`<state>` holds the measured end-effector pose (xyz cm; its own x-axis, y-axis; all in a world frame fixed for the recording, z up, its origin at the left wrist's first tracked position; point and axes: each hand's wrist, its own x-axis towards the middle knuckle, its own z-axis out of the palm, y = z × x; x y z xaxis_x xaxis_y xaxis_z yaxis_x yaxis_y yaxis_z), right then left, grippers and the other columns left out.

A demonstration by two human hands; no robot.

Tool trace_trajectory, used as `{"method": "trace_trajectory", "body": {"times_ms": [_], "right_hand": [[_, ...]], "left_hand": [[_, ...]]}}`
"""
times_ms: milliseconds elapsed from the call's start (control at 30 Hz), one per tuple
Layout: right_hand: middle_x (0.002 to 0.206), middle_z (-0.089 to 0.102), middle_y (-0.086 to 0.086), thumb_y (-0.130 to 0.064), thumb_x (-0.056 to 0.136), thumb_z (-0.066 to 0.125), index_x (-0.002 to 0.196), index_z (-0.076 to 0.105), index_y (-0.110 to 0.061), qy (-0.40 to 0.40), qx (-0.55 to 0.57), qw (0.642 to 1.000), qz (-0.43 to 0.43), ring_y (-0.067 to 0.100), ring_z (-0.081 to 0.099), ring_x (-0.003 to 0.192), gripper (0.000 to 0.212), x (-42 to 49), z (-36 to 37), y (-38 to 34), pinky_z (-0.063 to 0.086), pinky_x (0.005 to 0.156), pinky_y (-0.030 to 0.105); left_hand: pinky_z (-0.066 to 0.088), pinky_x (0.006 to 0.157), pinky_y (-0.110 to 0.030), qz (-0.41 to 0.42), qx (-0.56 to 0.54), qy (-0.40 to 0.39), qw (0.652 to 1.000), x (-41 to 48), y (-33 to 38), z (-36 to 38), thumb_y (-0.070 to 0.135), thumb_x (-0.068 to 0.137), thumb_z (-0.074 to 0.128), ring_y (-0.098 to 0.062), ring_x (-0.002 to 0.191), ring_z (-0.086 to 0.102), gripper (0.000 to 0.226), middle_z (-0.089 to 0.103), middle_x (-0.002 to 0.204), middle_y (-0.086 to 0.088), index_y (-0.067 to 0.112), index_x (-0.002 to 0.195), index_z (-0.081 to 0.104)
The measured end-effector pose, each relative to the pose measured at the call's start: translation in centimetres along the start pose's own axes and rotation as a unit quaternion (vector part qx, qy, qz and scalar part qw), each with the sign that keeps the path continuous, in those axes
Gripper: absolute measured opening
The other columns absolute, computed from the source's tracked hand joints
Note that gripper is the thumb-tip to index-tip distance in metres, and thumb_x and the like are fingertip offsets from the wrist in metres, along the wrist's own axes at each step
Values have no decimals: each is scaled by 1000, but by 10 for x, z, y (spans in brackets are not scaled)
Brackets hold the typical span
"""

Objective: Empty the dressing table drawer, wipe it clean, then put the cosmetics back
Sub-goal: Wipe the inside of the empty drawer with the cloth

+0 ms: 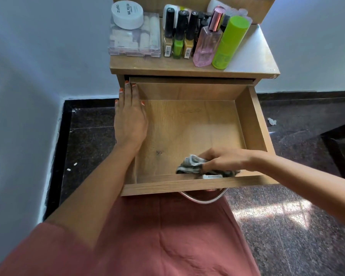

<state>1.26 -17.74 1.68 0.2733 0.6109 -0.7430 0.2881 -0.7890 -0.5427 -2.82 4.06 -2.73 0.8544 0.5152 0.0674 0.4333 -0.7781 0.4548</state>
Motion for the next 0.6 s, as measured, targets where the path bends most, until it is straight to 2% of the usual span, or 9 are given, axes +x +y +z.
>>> {"method": "trace_trajectory", "body": {"times_ms": [100,233,367,500,600], "right_hand": [[68,56,-13,-33,89,55,73,55,-30,3,-20,999,-26,0,51,62,17,8,8,-12,37,57,10],[66,52,-14,-36,90,52,70,51,-32,19,-44,999,-16,-1,46,60,21,-2,5,-1,36,53,7],[70,55,-8,-32,92,50,85,57,-21,22,-72,996,44,4,47,60,15,-23,-12,23,35,52,11],[82,58,-3,-26,93,50,99,57,-19,53,-114,988,87,13,53,78,12,-32,-17,35,37,58,16],[82,58,-1,-22,93,50,95,56,-15,43,-163,982,80,14,53,76,10,-25,-16,29,38,59,18]], "left_hand": [[7,119,-39,4,2,0,1000,0,-1,0,18,101,21,-25,145,4,48,8,156,-10,8,147,12],[7,119,-39,3,1,0,1000,-1,-2,0,18,101,22,-26,145,4,48,7,157,-10,7,146,12],[7,119,-39,6,-1,0,1000,0,-2,0,18,101,22,-25,145,4,48,7,157,-10,8,146,12],[6,119,-39,4,-2,-3,1000,-1,-2,0,18,101,22,-25,145,4,48,7,157,-9,8,147,11],[5,119,-38,4,-1,-4,1000,-1,-2,0,18,101,22,-24,145,3,48,6,157,-9,8,147,11]]}}
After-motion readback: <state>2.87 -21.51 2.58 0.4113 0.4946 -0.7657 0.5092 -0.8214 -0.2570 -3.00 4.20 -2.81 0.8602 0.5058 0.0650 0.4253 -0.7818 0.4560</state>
